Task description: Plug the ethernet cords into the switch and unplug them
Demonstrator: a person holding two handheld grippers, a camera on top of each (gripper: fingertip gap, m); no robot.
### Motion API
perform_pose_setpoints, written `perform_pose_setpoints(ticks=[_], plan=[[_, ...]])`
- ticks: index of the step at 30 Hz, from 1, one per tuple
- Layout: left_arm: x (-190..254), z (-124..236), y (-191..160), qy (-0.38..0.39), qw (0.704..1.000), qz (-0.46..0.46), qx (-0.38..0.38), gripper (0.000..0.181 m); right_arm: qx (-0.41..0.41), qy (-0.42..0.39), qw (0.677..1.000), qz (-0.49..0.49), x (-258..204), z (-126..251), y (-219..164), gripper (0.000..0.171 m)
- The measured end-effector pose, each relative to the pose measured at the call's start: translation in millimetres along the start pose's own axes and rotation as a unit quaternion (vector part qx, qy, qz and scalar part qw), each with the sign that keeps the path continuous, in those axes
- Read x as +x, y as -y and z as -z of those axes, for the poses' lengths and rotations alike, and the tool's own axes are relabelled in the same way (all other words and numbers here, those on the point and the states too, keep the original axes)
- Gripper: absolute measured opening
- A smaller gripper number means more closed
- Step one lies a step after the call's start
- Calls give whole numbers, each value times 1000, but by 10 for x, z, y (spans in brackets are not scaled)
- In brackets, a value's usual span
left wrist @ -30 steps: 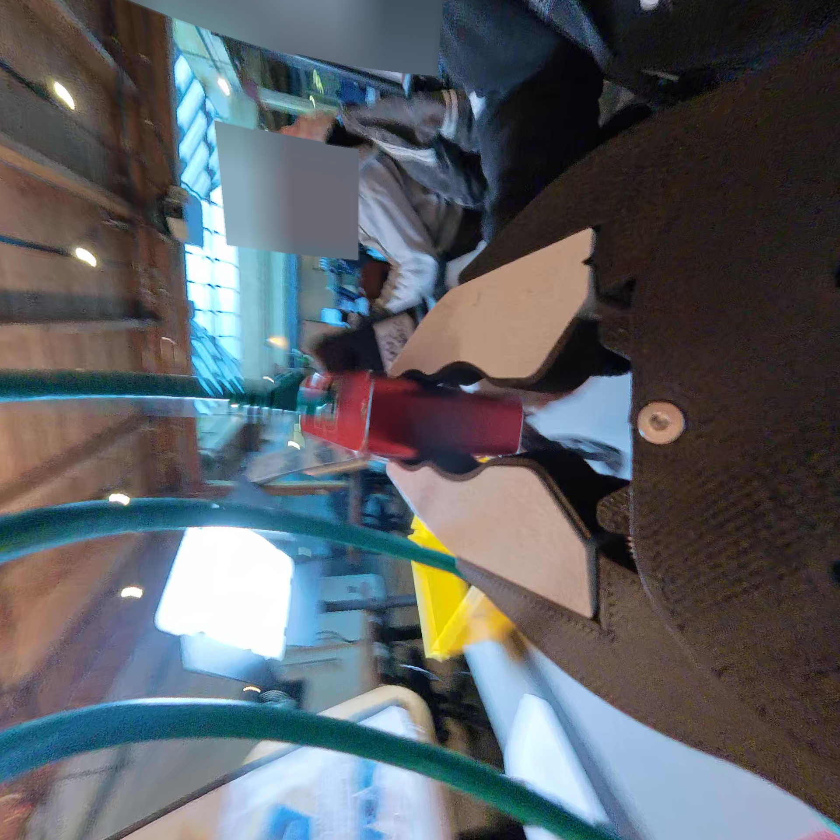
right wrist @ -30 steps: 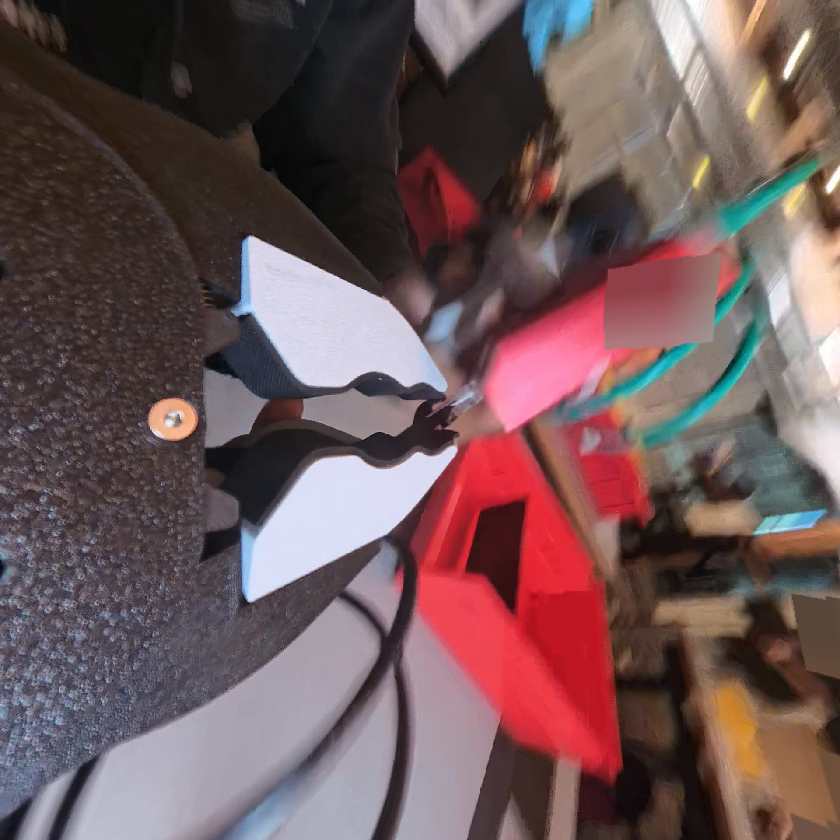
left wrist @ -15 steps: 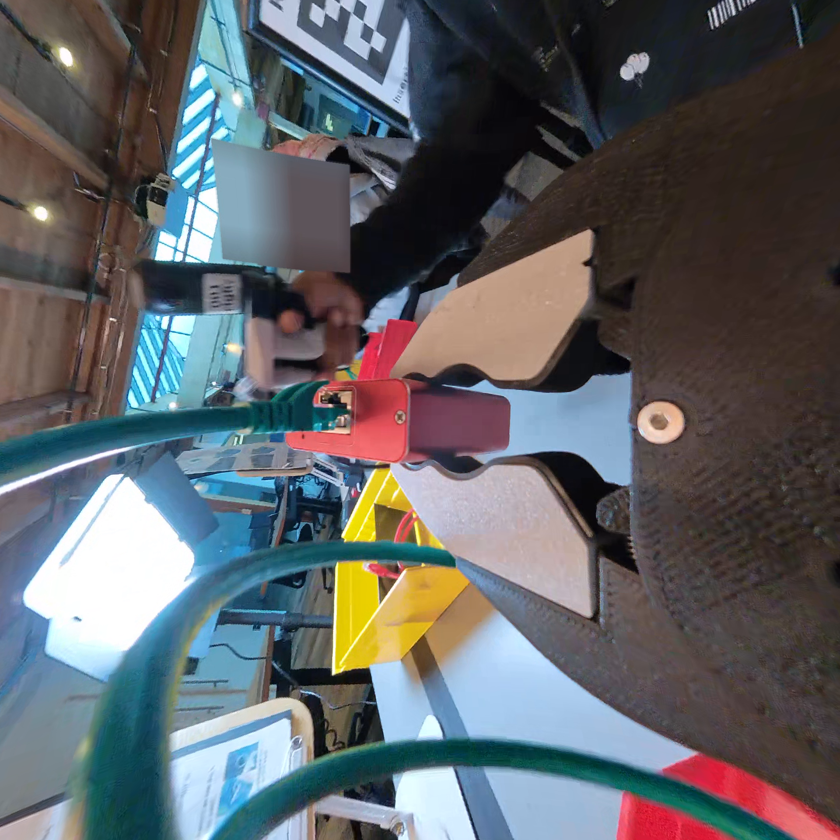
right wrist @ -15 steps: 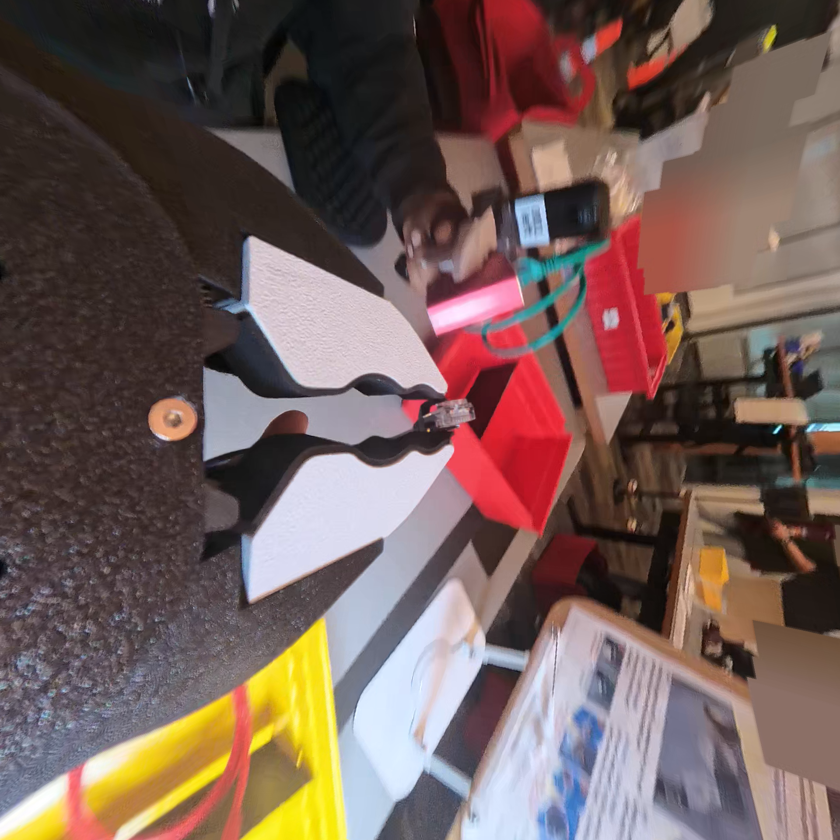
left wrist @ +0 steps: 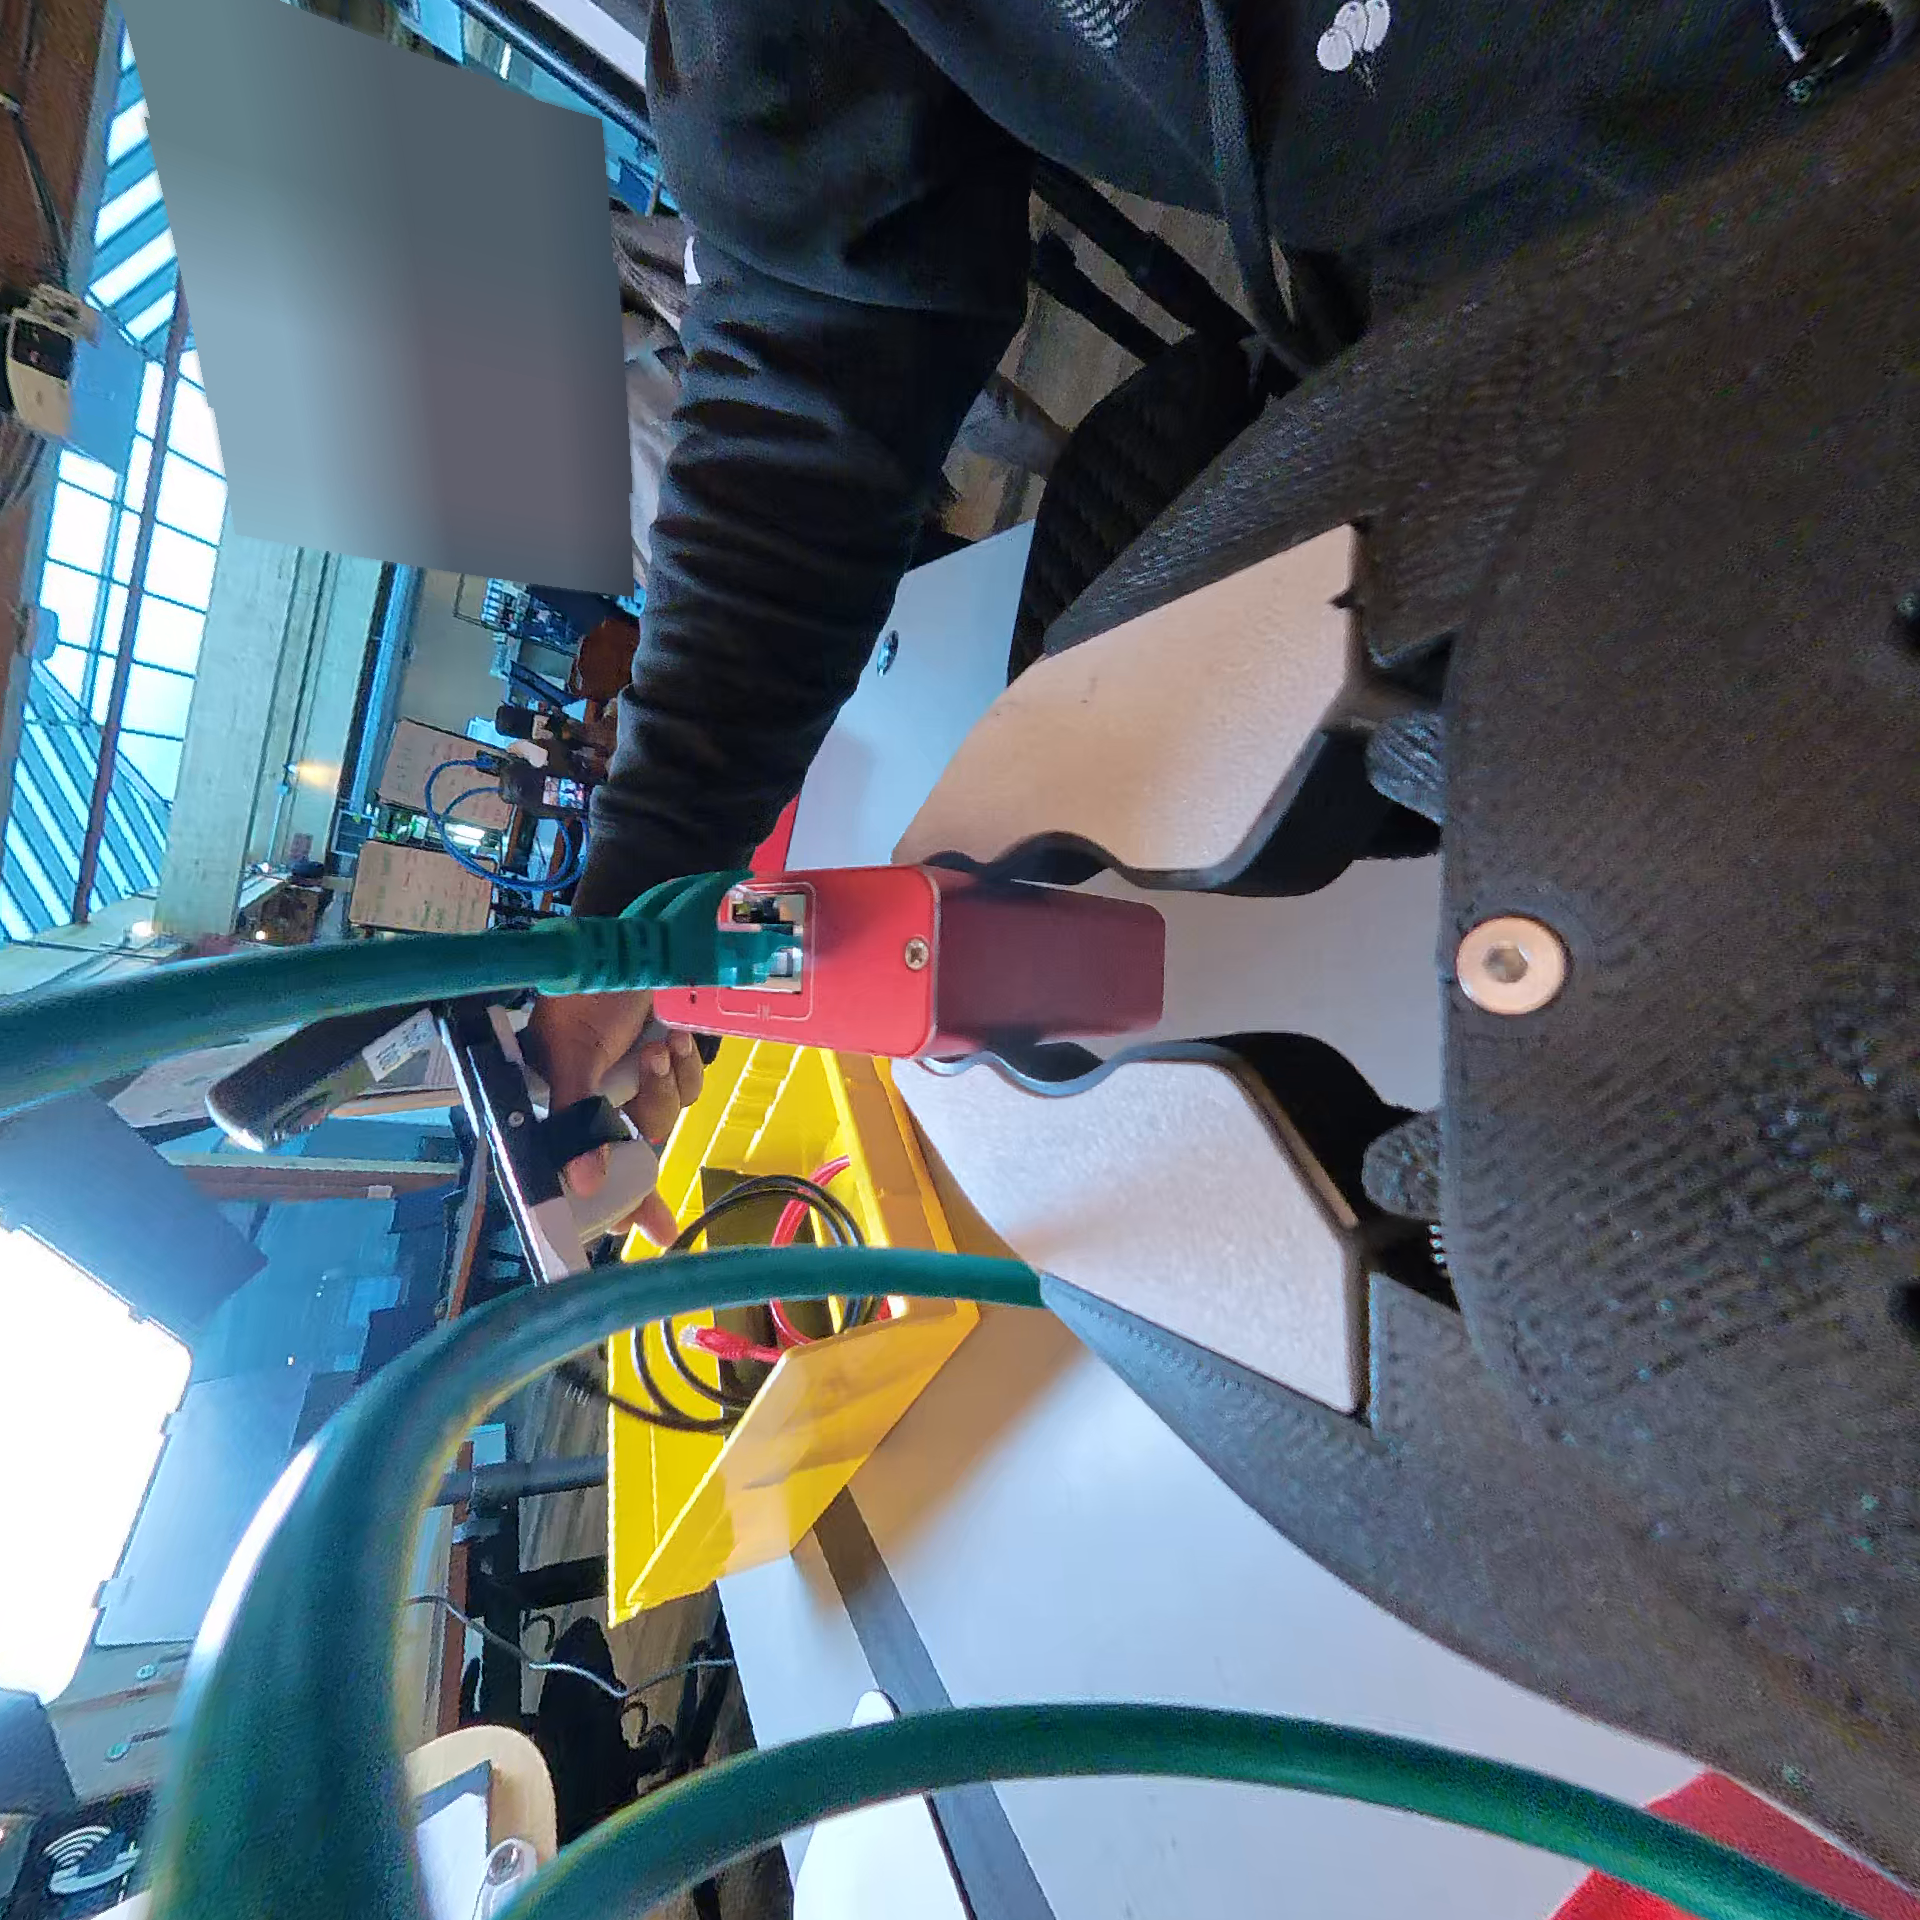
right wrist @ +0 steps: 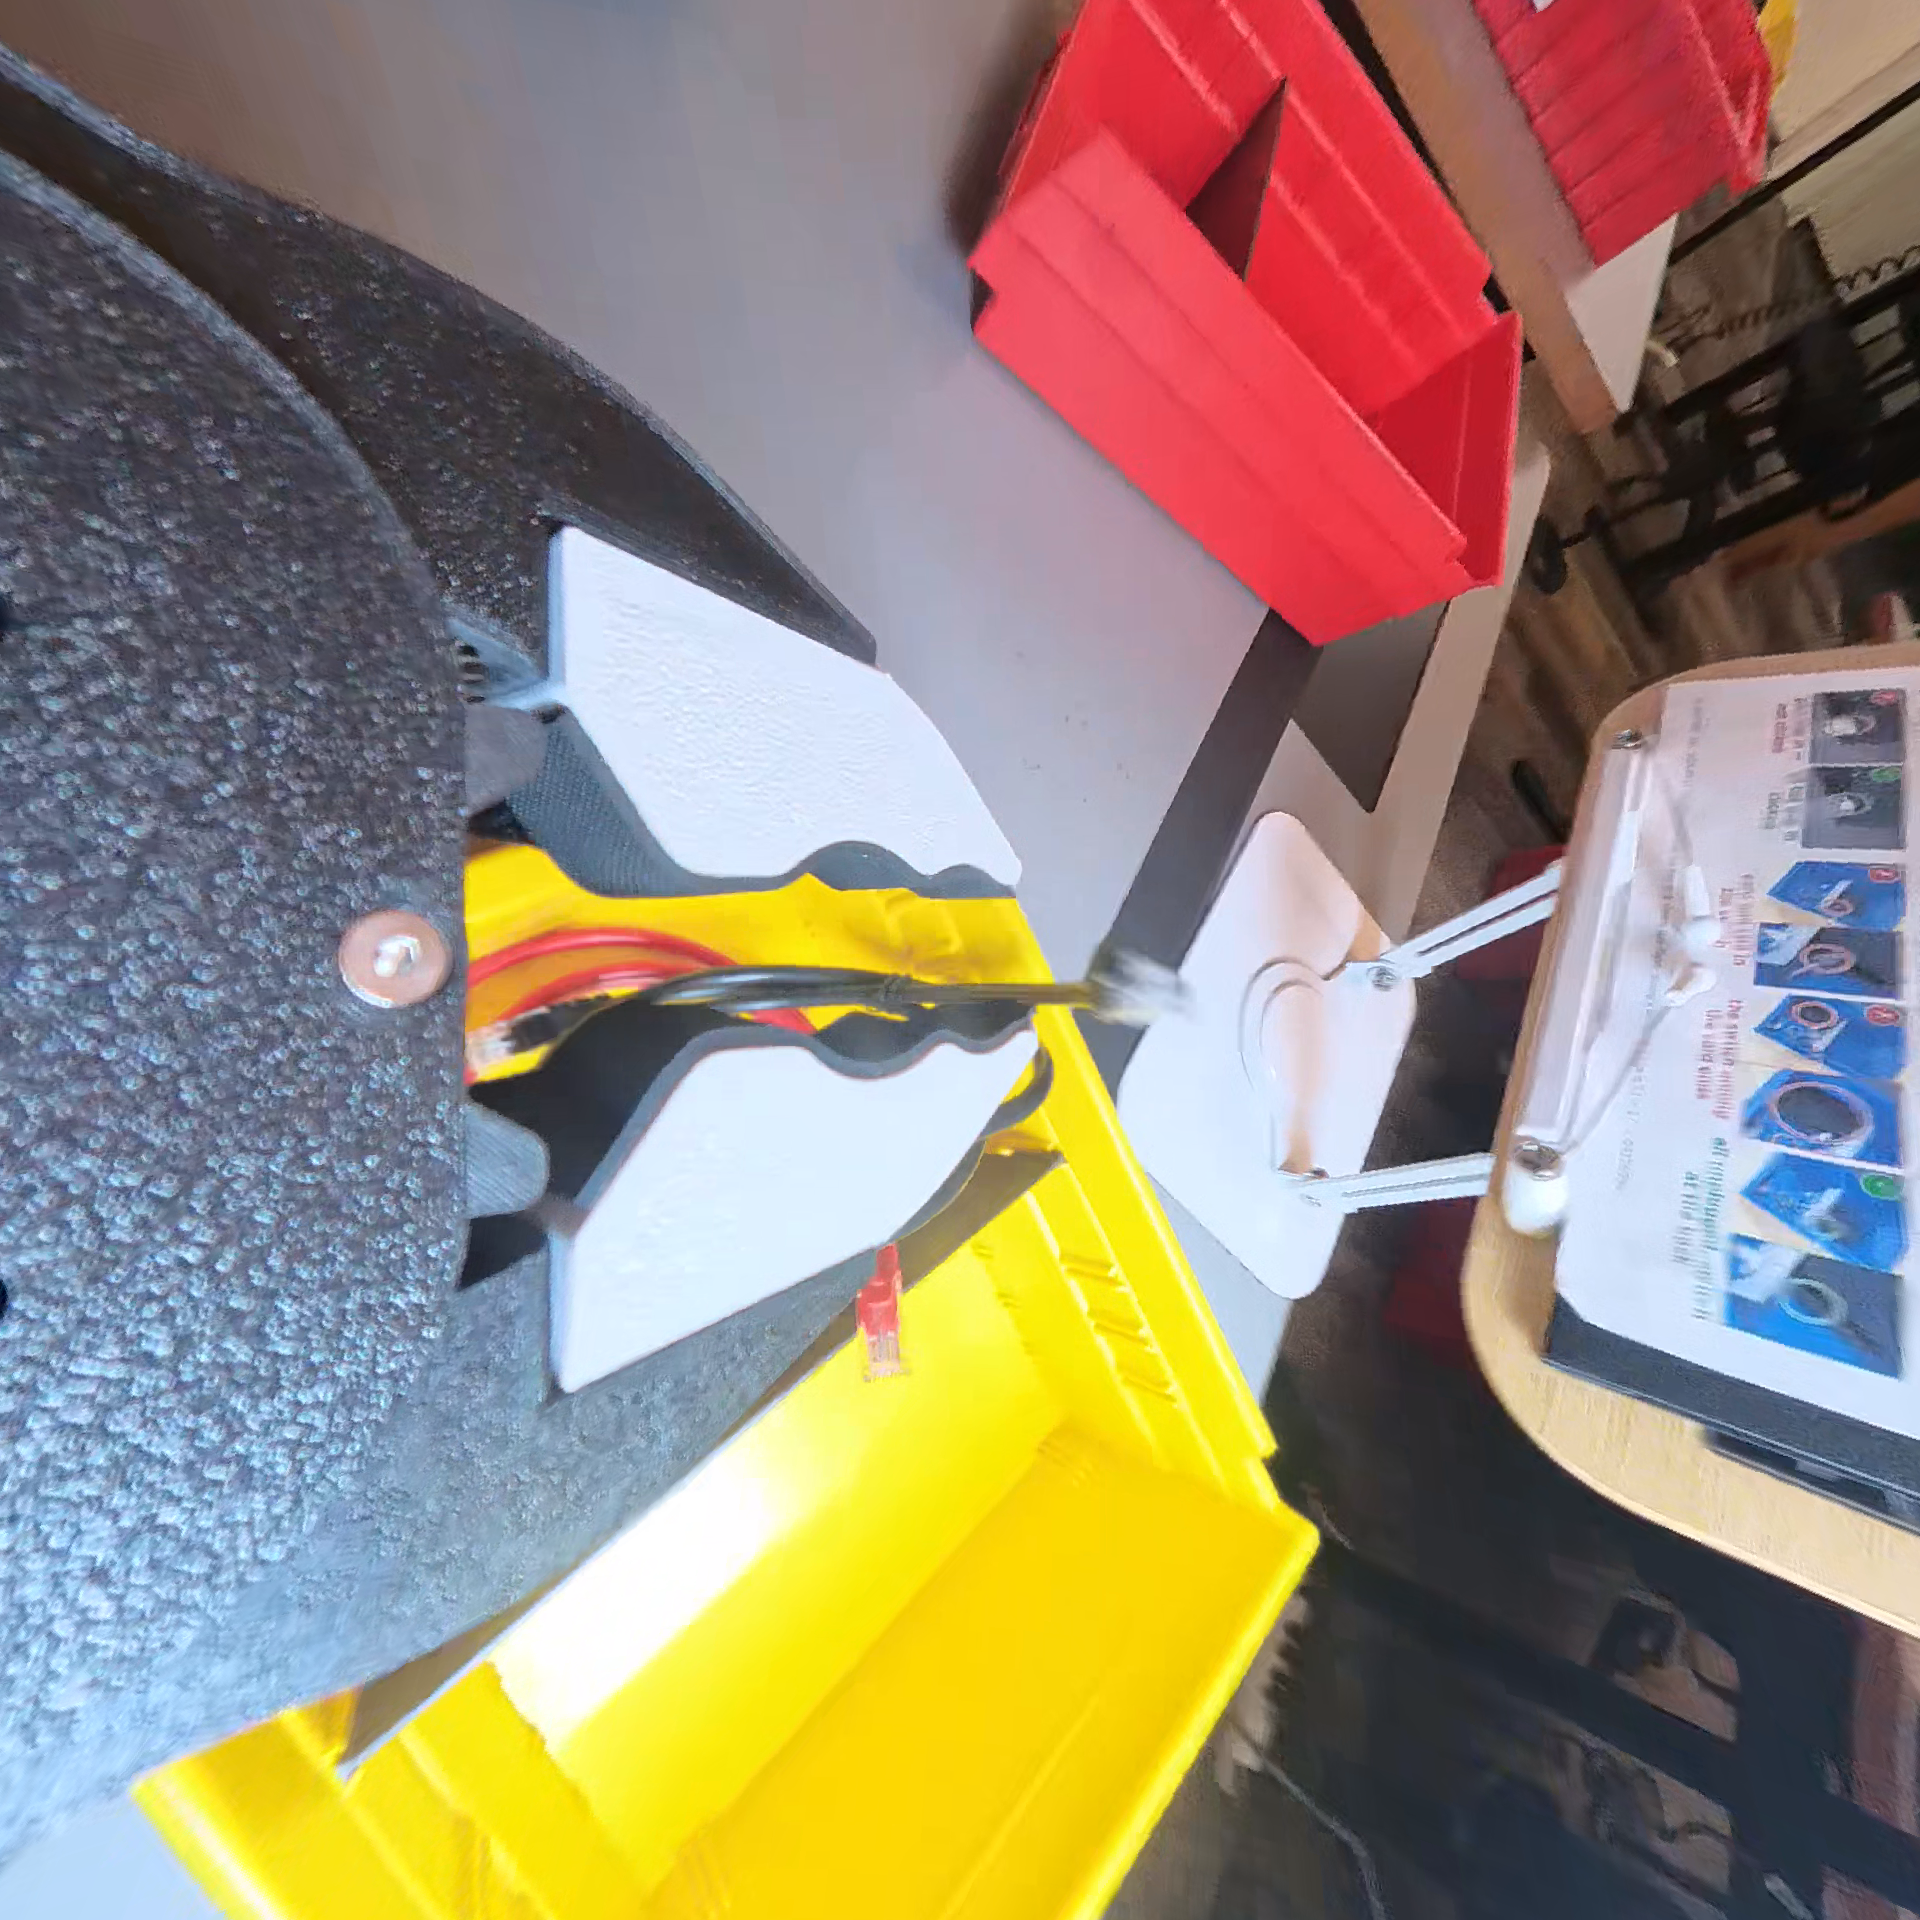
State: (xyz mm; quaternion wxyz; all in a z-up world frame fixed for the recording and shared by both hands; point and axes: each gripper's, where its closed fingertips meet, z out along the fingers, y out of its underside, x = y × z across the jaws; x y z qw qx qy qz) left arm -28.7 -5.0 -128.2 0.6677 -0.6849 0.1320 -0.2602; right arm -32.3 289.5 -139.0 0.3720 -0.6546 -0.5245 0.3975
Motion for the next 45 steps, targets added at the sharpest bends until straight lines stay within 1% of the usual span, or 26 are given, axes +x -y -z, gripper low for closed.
perform_pose_setpoints(ticks=[2,3,4,6,8,9,10,12,15,17,20,22,24,26,28,30,32,35,37,38,40,42,43,45], plan=[[-30,-4,-28,5,1000,-1,-5,27,34,-18,999,27,12,62,40,31],[-44,-5,-36,6,1000,2,-5,27,41,-27,998,45,-1,100,50,38],[-52,-6,-42,5,1000,7,-5,27,46,-33,996,64,-38,141,58,42],[-66,-9,-51,4,1000,17,-4,27,67,-33,993,97,-204,236,97,46],[-82,-18,-70,6,1000,27,-8,27,92,-3,990,105,-512,311,134,48],[-87,-25,-85,6,999,31,-12,27,103,20,989,105,-700,338,136,45],[-89,-32,-102,6,999,36,-16,27,112,46,987,109,-905,361,122,35],[-86,-45,-127,5,999,43,-21,27,141,105,977,122,-1346,417,83,0],[-78,-53,-137,4,999,48,-24,27,162,218,958,96,-1989,495,-4,0],[-81,-56,-142,5,998,50,-25,27,178,264,945,71,-2278,541,-21,0],[-90,-52,-171,5,998,53,-29,27,182,320,930,23,-2571,562,-70,0],[-78,-47,-199,-4,998,53,-35,27,177,339,924,9,-2670,534,-134,0],[-62,-42,-239,-16,998,45,-45,27,168,334,927,15,-2670,469,-216,0],[-94,-36,-320,-13,997,34,-69,27,164,335,928,18,-2645,437,-279,0],[-117,-33,-405,-13,995,31,-92,27,154,331,931,29,-2616,402,-339,18],[-139,-33,-515,-13,991,35,-127,27,134,312,938,71,-2612,352,-428,26],[-154,-28,-664,-8,983,33,-180,27,113,302,940,113,-2664,315,-506,34],[-32,-13,-865,-35,967,22,-252,27,65,317,934,150,-2795,248,-677,38],[80,12,-981,-57,953,7,-298,27,33,331,928,166,-2874,192,-823,37],[122,35,-1043,-64,945,-1,-322,27,24,340,925,170,-2911,177,-879,33],[118,66,-1120,-56,935,-26,-349,27,14,369,914,169,-2984,196,-953,14],[96,88,-1090,-57,937,-33,-342,27,18,377,913,157,-2985,202,-939,11],[79,88,-1029,-58,944,-32,-324,27,30,379,913,144,-2971,211,-895,11],[60,75,-845,-66,962,-33,-264,28,76,393,911,100,-2954,270,-734,8]])
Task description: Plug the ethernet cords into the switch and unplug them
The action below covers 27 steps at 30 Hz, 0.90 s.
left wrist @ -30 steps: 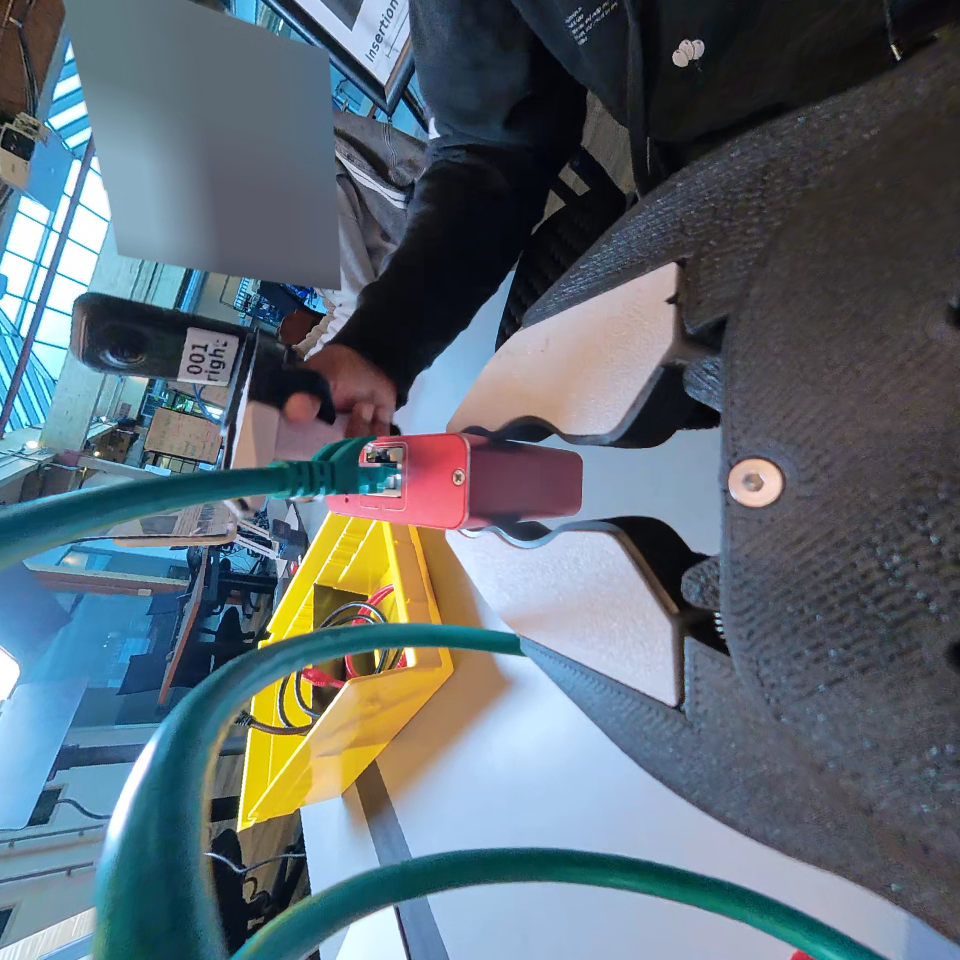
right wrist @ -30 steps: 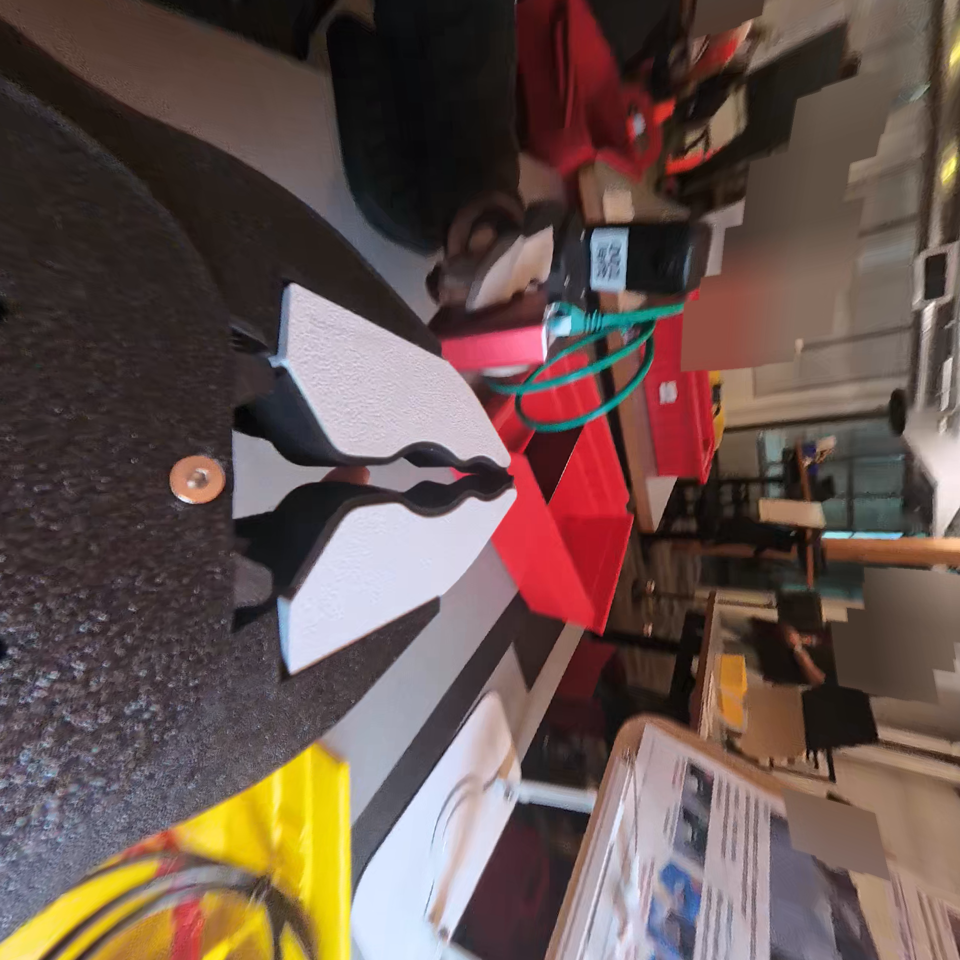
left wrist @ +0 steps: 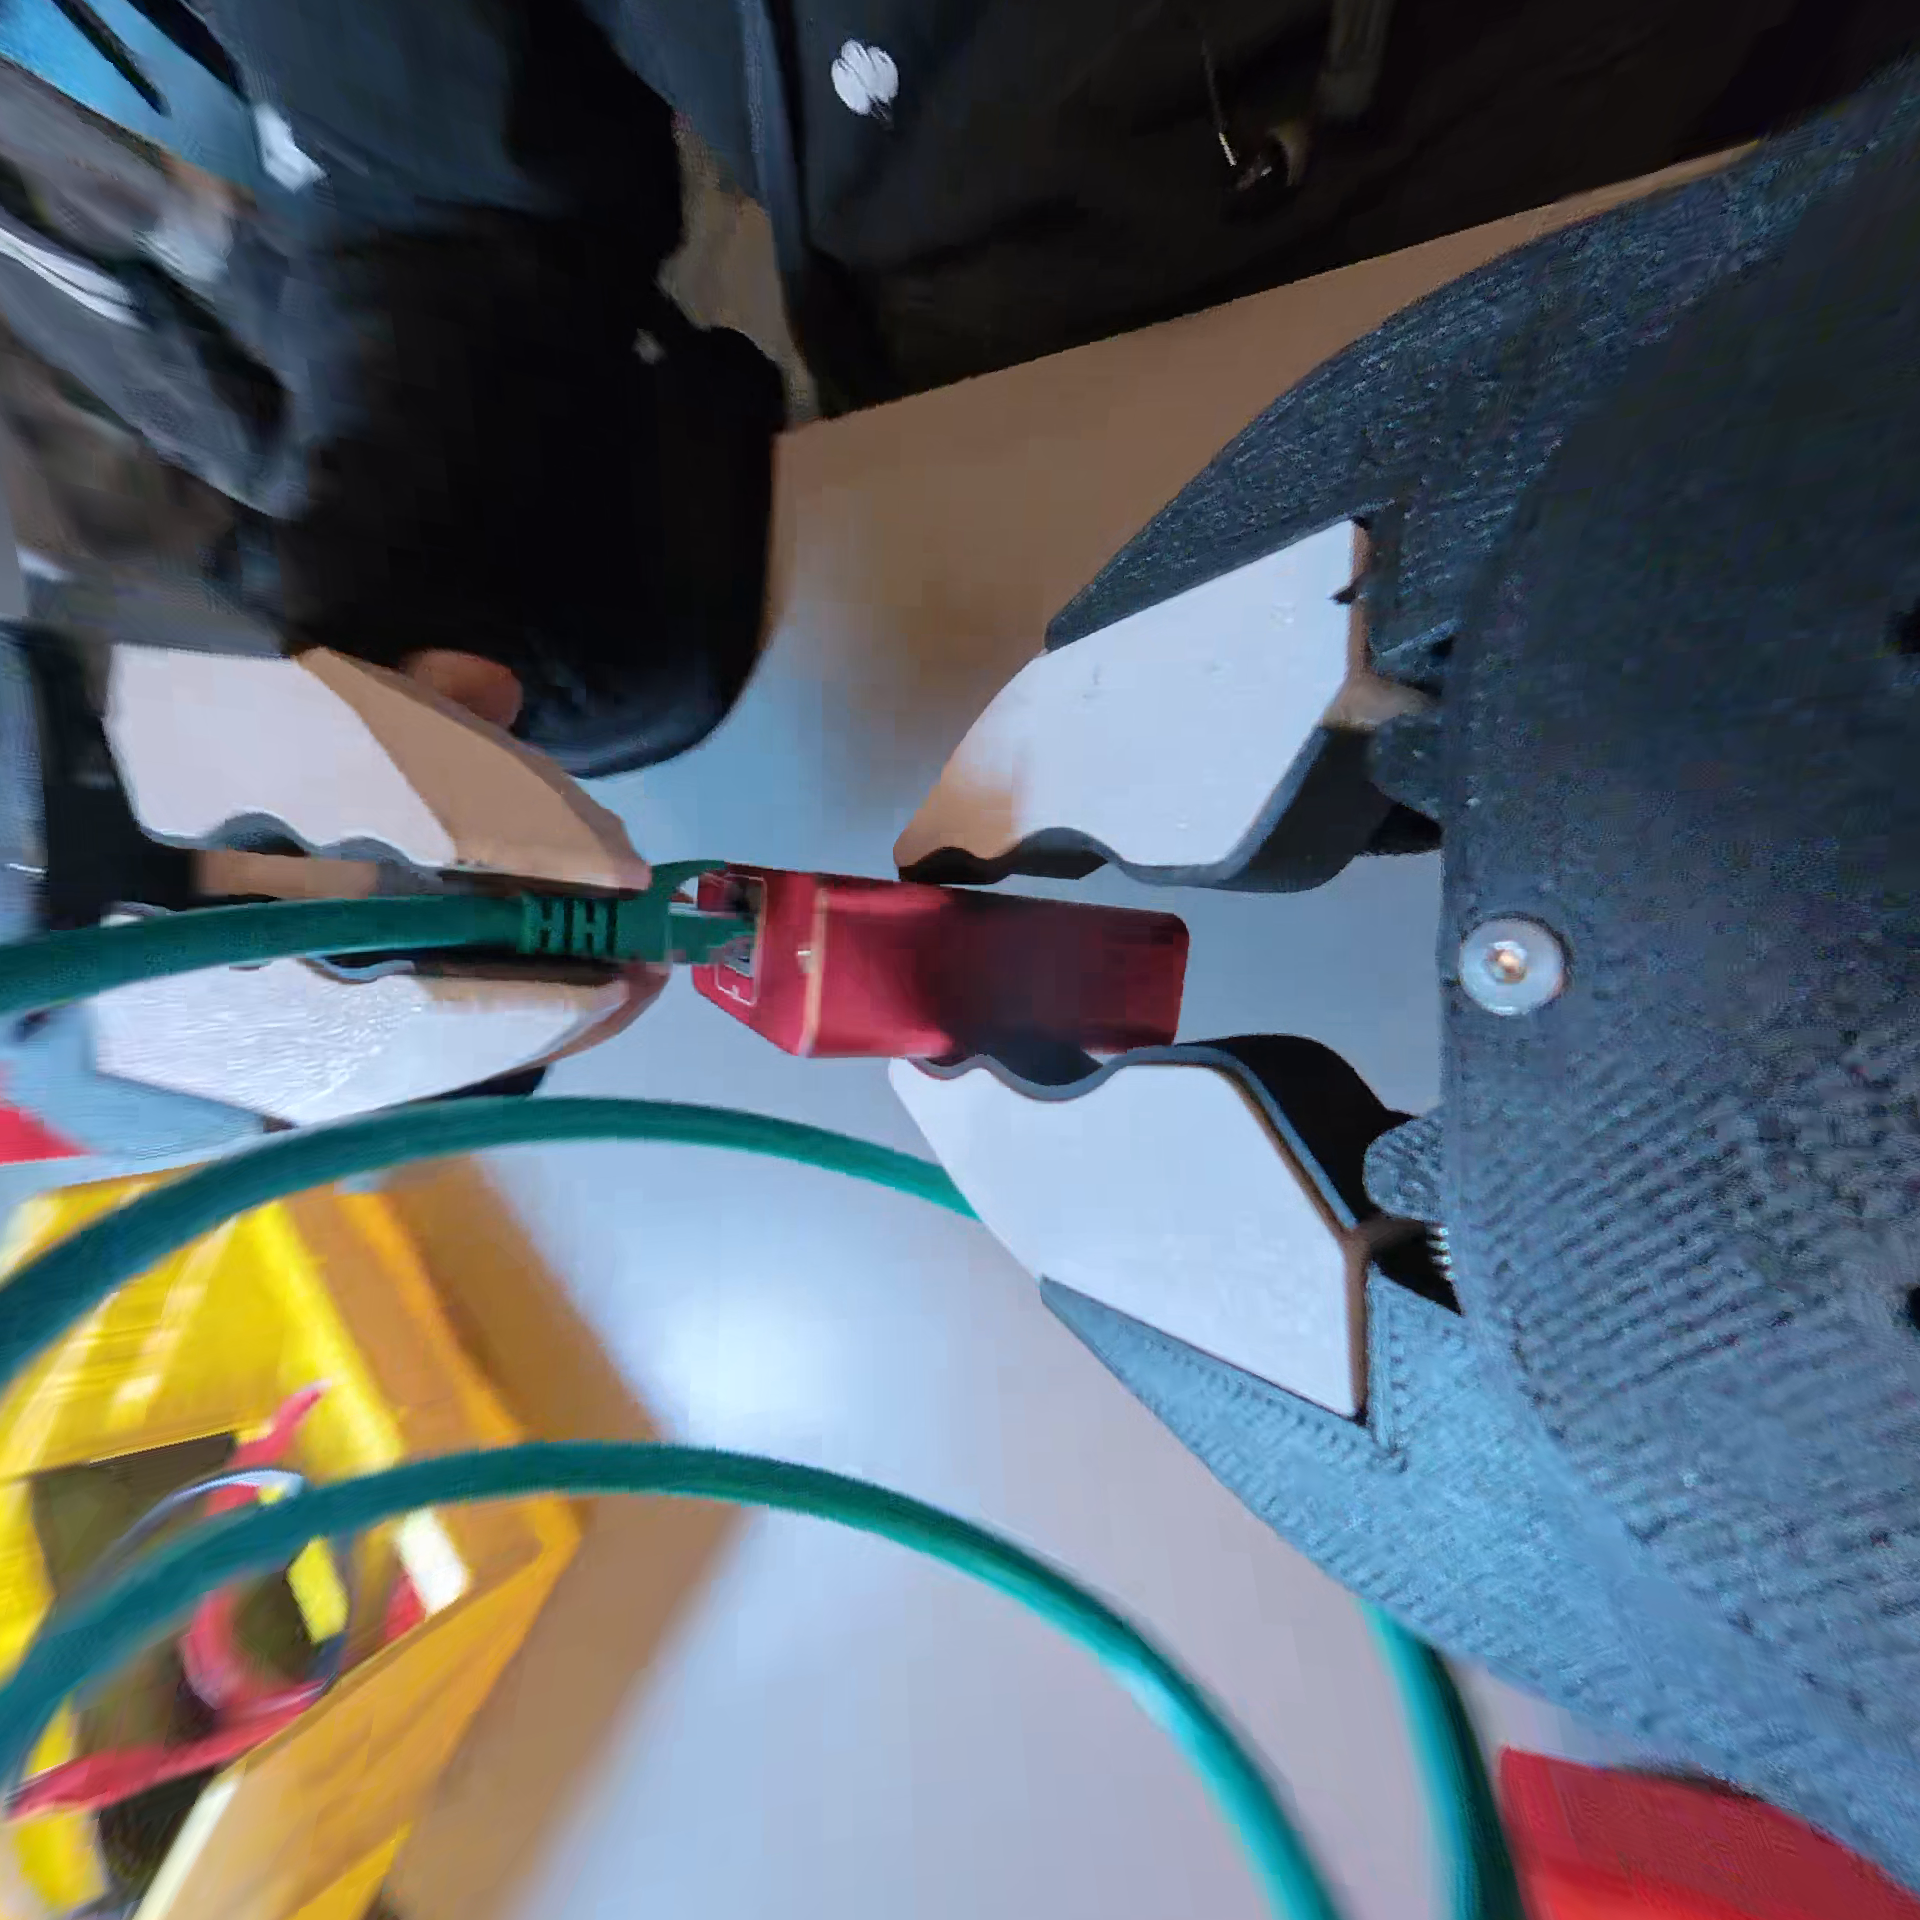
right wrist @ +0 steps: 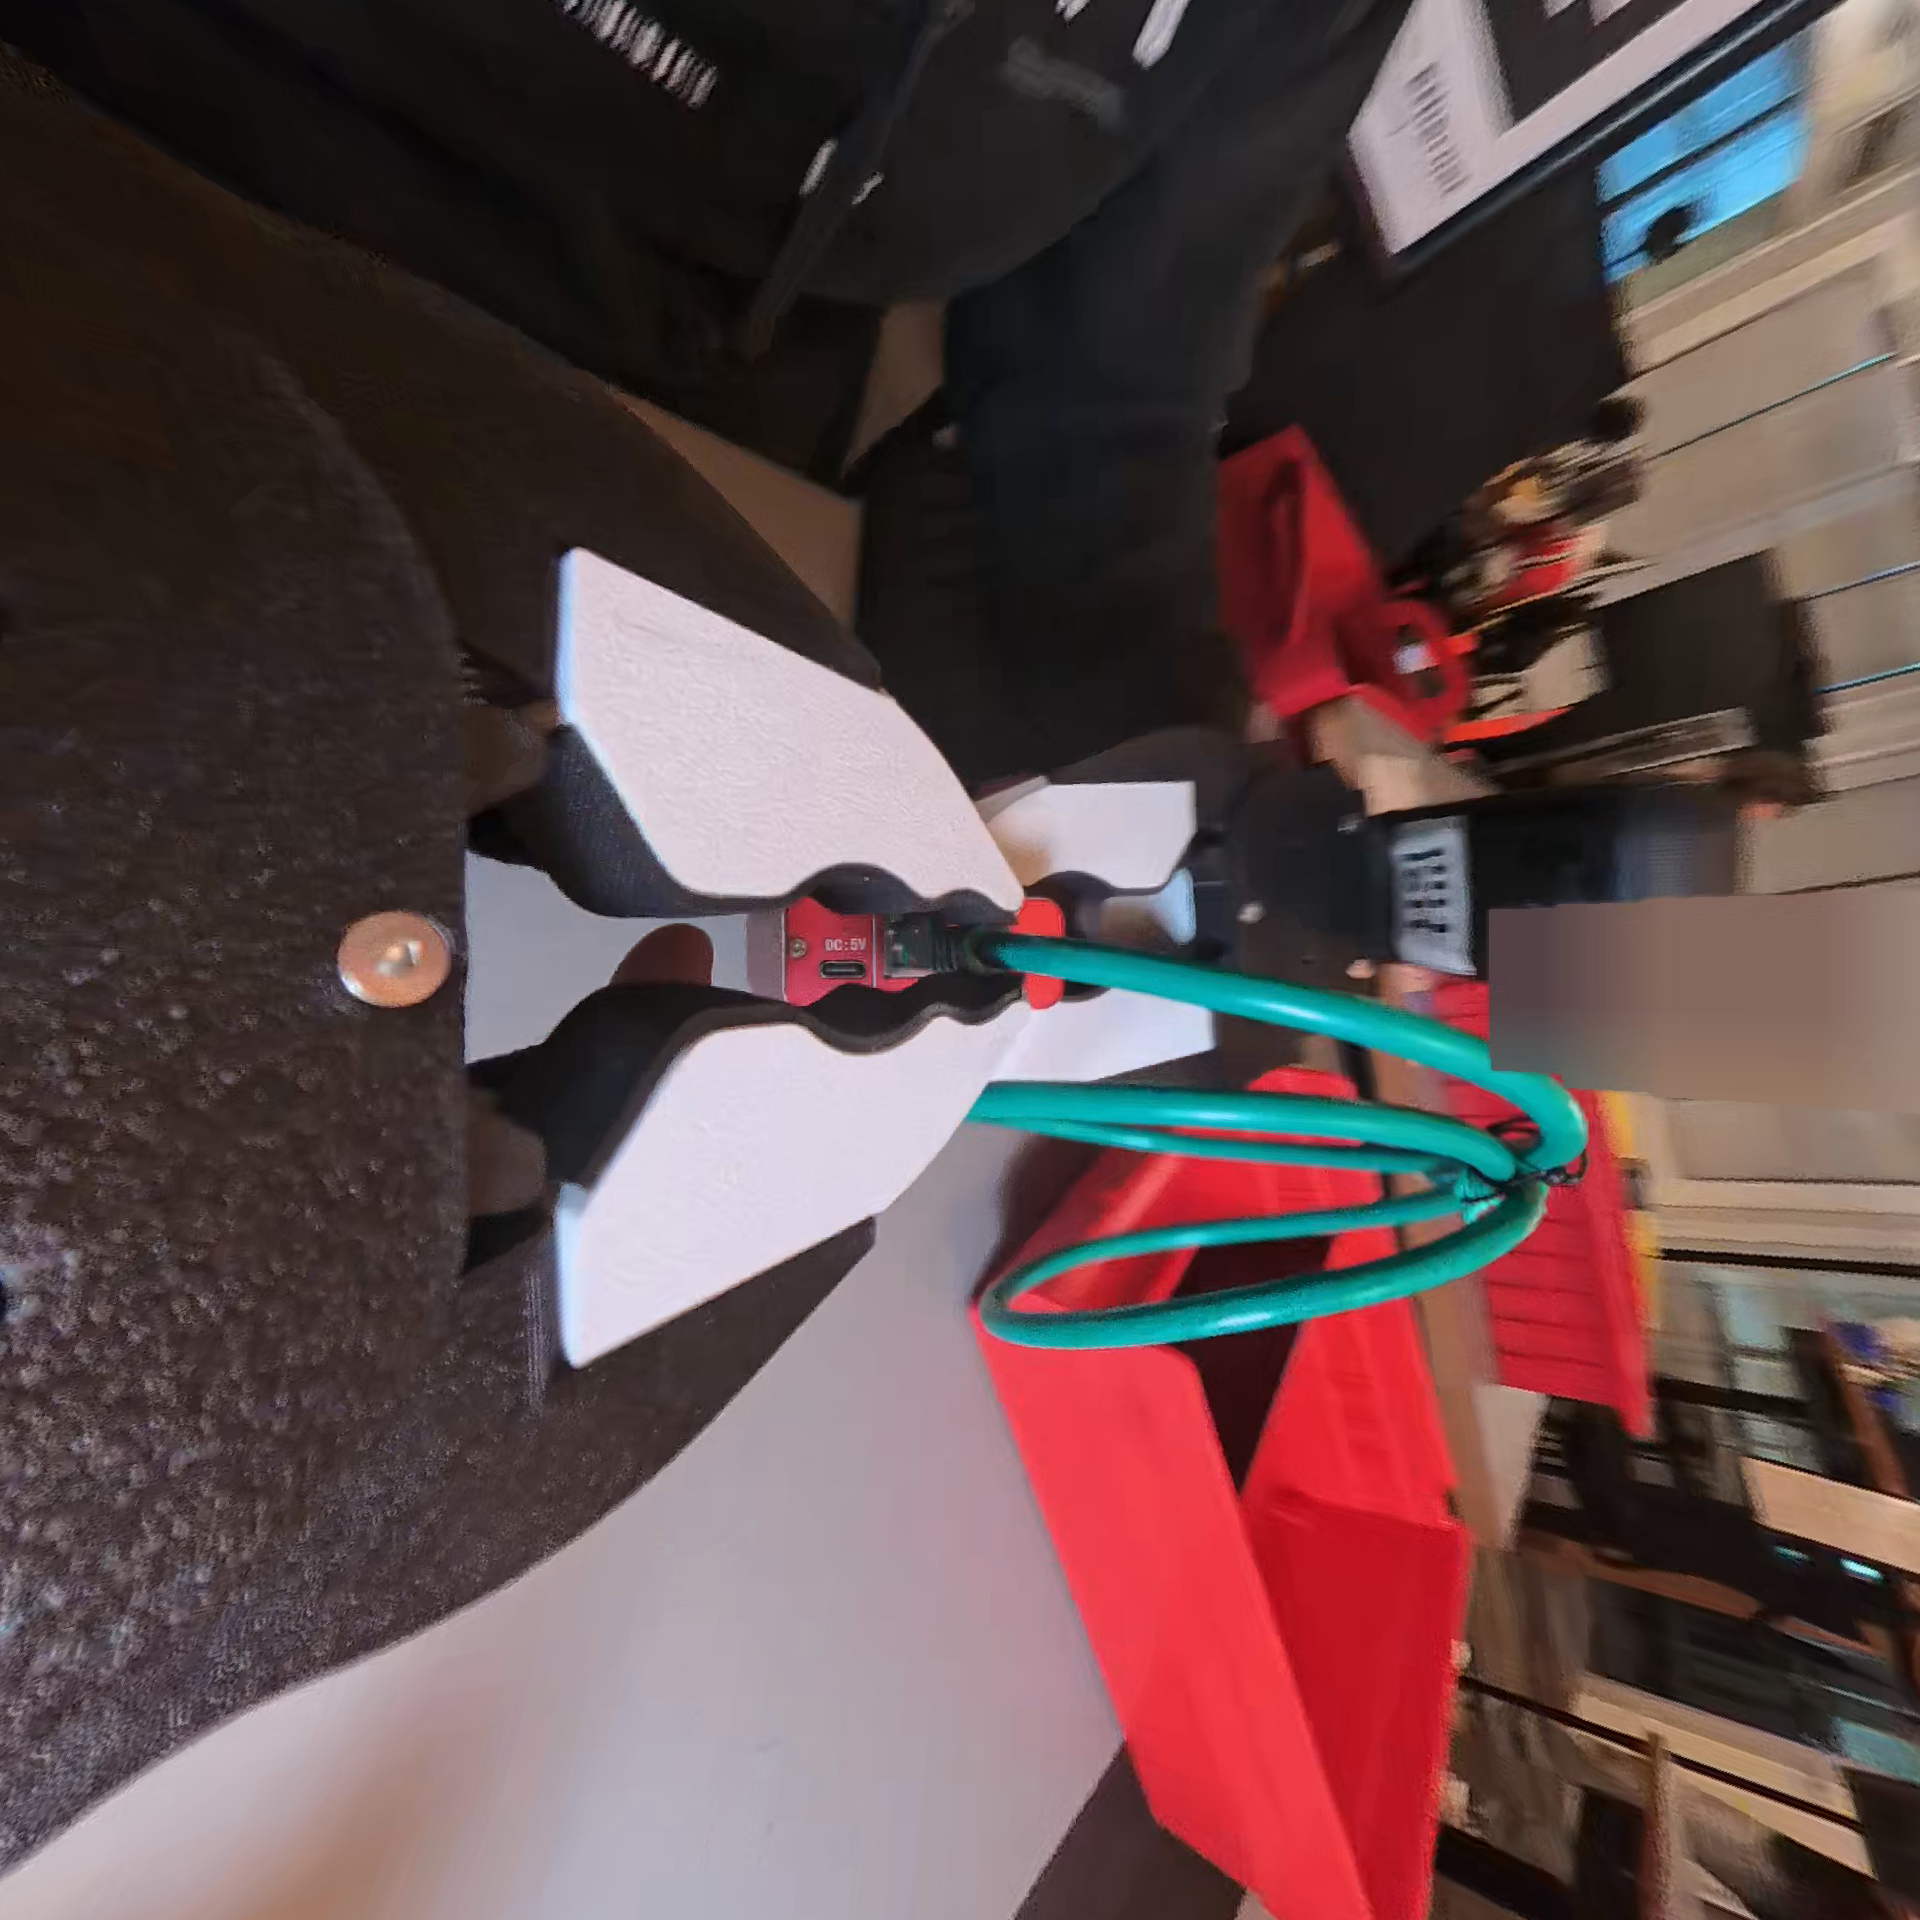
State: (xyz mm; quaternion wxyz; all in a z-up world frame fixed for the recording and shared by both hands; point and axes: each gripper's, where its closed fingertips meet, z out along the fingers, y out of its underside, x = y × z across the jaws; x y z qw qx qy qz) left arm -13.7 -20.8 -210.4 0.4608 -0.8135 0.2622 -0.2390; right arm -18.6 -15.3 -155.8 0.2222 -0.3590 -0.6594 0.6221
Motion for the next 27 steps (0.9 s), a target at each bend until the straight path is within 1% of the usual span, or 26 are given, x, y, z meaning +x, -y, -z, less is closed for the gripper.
perform_pose_setpoints(ticks=[2,4,8,10,11,12,13,14,15,17,18,19,20,21,22,23,25,27], plan=[[13,103,186,-15,996,-12,82,28,61,3,998,-13,-4,58,188,8],[25,184,357,-34,986,2,162,28,119,11,993,-25,-25,130,373,8],[90,238,661,-77,948,53,305,47,239,27,970,-42,-76,335,715,8],[193,269,838,-89,925,55,365,50,283,31,958,-47,-100,419,816,8],[231,261,914,-85,919,54,381,50,295,33,954,-49,-114,438,838,8],[249,212,957,-72,922,50,377,48,303,34,951,-50,-127,442,852,8],[248,181,988,-51,926,38,371,36,307,34,950,-48,-137,438,861,8],[251,203,1021,-34,927,22,373,29,313,34,948,-45,-146,445,874,8],[240,244,1048,-22,929,13,369,29,311,34,949,-46,-144,450,880,8],[164,356,1060,1,943,9,332,28,267,17,963,-41,-73,426,794,9],[105,434,1056,18,949,10,316,29,225,-13,974,-22,10,407,689,12],[53,481,1008,32,958,8,283,29,172,-50,984,10,99,400,562,16],[-8,528,951,56,966,3,254,29,107,-94,989,50,201,411,422,17],[-67,585,907,87,967,-9,238,29,41,-139,985,95,298,454,306,18],[-94,616,856,103,970,-16,219,28,-8,-172,976,134,348,509,250,20],[-117,635,814,111,973,-17,201,29,-41,-186,968,160,336,549,244,21],[-121,616,758,113,978,-37,170,28,-73,-191,959,196,221,542,292,22],[-72,492,665,102,987,-61,113,28,-111,-180,950,228,106,418,237,25]])
